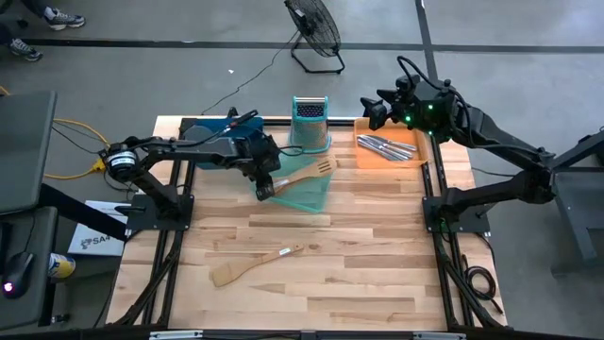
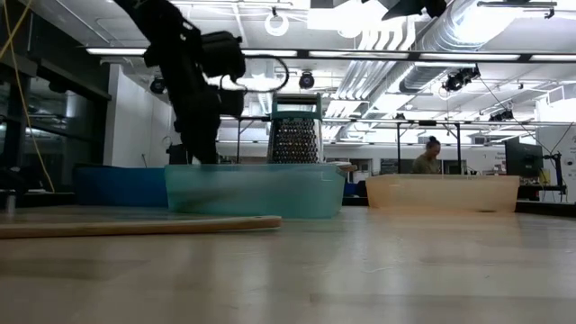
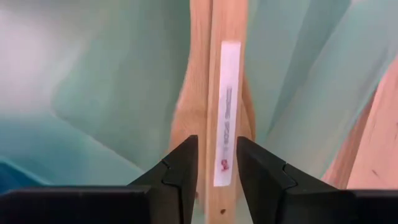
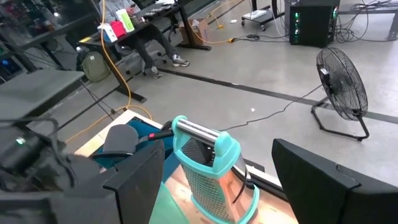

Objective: Pick & Place Kitchen Items
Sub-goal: Put the wooden spoon into the green bin

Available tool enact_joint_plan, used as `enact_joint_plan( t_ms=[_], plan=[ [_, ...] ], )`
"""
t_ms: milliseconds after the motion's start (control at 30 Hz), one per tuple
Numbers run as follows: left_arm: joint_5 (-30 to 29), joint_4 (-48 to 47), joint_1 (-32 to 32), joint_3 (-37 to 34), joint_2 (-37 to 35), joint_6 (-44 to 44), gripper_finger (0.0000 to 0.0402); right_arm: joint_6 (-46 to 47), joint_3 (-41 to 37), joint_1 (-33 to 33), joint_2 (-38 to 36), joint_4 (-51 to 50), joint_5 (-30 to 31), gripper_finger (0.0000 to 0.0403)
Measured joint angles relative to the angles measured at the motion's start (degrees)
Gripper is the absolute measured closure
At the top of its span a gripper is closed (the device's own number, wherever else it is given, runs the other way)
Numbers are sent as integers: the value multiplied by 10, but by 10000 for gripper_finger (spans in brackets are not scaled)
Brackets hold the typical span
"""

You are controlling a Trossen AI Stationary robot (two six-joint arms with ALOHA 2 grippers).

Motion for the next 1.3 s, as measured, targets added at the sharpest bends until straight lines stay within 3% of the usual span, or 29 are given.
enact_joint_plan(
  t_ms=[233, 433, 833, 1033, 1300],
  plan=[
    [-5, -99, 0, 65, -9, 24, 293, 16, 0, 0, 0, -22, -3, 112],
    [19, -173, -1, 75, -10, 7, 293, 32, 0, 0, 0, -51, -6, 112],
    [64, -205, -12, 75, -42, -35, 293, 27, 0, 30, 0, -63, -6, 112],
    [60, -207, -64, 75, -61, -102, 293, 26, 0, 48, 0, -65, -16, 112],
    [44, -205, -183, 75, -61, -167, 293, 3, 0, 75, 0, -66, -47, 112]
  ],
)
